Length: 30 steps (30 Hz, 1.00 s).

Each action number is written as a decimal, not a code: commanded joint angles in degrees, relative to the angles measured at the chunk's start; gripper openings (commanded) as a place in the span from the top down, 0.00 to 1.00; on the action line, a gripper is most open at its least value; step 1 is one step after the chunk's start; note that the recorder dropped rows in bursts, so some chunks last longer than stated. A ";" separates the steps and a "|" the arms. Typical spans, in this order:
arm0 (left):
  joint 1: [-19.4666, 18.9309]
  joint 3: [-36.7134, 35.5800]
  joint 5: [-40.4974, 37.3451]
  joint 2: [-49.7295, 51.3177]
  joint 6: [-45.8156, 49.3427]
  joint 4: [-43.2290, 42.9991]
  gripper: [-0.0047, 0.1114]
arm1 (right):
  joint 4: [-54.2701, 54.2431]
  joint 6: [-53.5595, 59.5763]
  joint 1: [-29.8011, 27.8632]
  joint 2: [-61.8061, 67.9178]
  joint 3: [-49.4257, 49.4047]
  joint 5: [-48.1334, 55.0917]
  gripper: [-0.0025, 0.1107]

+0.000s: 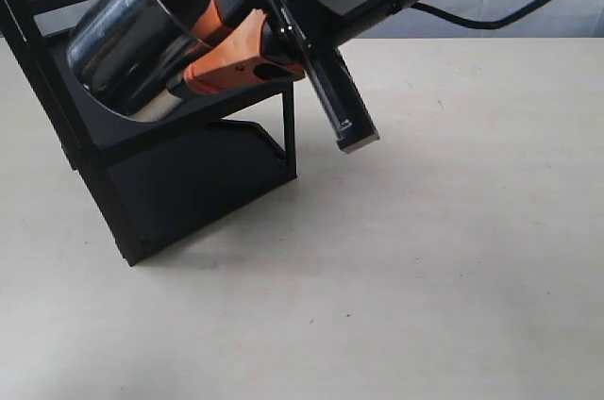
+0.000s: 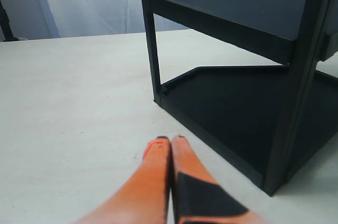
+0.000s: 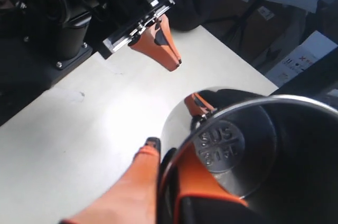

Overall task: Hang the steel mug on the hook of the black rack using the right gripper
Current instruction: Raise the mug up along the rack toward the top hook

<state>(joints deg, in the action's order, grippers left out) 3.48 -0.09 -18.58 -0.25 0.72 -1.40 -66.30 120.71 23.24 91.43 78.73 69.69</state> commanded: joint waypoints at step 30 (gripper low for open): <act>0.13 0.09 0.65 0.25 -0.21 -0.20 0.96 | 0.41 0.15 -0.56 8.72 7.08 0.27 0.98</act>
<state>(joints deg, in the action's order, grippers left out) 3.48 -0.09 -18.53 -0.25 0.72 -1.40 -66.36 120.71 23.11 99.52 85.20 70.40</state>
